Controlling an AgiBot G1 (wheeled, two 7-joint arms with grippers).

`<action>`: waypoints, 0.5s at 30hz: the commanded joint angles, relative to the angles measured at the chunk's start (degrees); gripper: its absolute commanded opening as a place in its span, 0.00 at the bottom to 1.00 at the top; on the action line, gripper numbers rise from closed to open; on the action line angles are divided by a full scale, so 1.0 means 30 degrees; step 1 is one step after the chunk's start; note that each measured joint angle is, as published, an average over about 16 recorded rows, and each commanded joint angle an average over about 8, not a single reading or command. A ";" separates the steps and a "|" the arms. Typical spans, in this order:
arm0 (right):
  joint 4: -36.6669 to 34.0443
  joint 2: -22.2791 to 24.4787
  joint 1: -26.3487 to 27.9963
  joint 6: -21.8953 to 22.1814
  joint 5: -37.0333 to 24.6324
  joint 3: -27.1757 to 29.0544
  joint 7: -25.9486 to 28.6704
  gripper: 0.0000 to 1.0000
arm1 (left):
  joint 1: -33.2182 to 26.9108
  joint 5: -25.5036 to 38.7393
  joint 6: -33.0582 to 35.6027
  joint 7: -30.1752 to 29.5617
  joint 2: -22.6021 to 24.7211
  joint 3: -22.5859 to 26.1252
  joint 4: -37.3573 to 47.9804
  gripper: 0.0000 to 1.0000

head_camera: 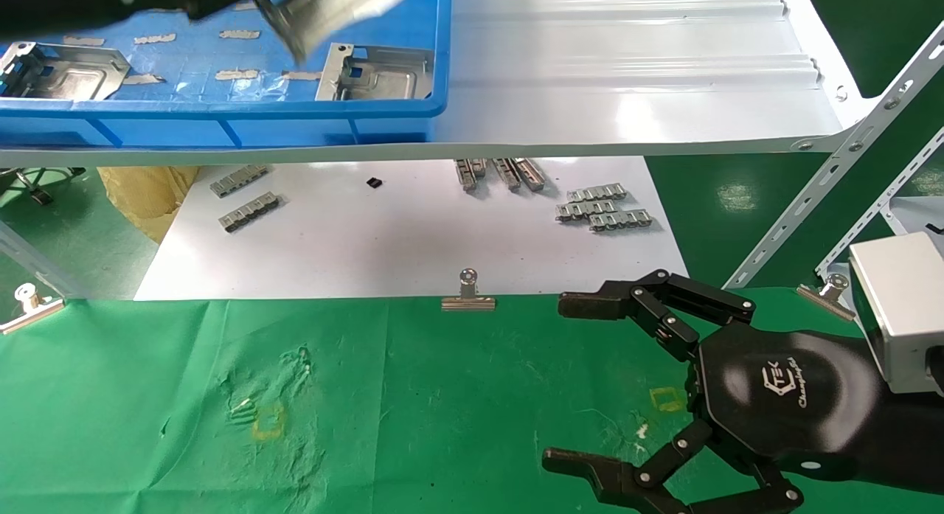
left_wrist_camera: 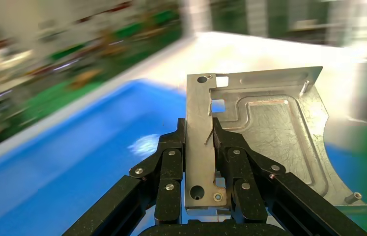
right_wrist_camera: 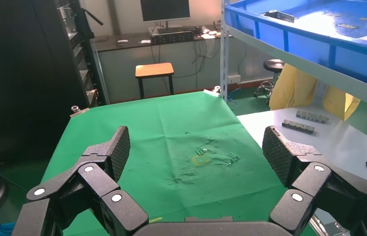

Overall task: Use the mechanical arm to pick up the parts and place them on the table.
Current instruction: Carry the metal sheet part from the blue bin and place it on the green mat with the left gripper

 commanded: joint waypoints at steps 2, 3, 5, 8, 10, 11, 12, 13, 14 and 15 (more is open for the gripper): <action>0.0000 0.0000 0.0000 0.0000 0.0000 -0.0001 0.0000 1.00 | 0.0233 -0.0260 0.2990 0.0706 -0.0337 -0.0004 -0.0431 0.00; 0.0000 0.0000 0.0000 0.0000 0.0000 -0.0001 0.0000 1.00 | 0.0451 -0.0393 0.3399 0.0929 -0.0456 0.0079 -0.0775 0.00; 0.0000 0.0000 0.0000 0.0000 0.0001 -0.0001 -0.0001 1.00 | 0.1009 -0.0774 0.3783 0.1289 -0.0743 0.0313 -0.1655 0.00; 0.0000 0.0001 0.0000 0.0001 0.0001 -0.0002 -0.0001 1.00 | 0.2198 -0.1752 0.3897 0.1623 -0.1471 0.0922 -0.3639 0.00; 0.0000 0.0001 0.0001 0.0001 0.0001 -0.0002 -0.0001 1.00 | 0.3127 -0.2655 0.3908 0.1741 -0.2167 0.1481 -0.5174 0.00; 0.0000 0.0001 0.0001 0.0001 0.0001 -0.0002 -0.0001 1.00 | 0.3587 -0.3119 0.3901 0.1787 -0.2548 0.1790 -0.5898 0.00; 0.0000 0.0001 0.0001 0.0001 0.0002 -0.0002 -0.0001 1.00 | 0.4046 -0.3584 0.3884 0.1860 -0.2952 0.2132 -0.6600 0.00; 0.0000 0.0001 0.0001 0.0001 0.0002 -0.0003 -0.0001 1.00 | 0.4474 -0.4015 0.3857 0.1965 -0.3358 0.2484 -0.7230 0.00; 0.0000 0.0001 0.0001 0.0001 0.0002 -0.0003 -0.0001 1.00 | 0.4853 -0.4372 0.3824 0.2111 -0.3741 0.2831 -0.7725 0.00; 0.0000 0.0001 0.0001 0.0001 0.0002 -0.0003 -0.0001 1.00 | 0.5193 -0.4672 0.3785 0.2313 -0.4100 0.3184 -0.8101 0.00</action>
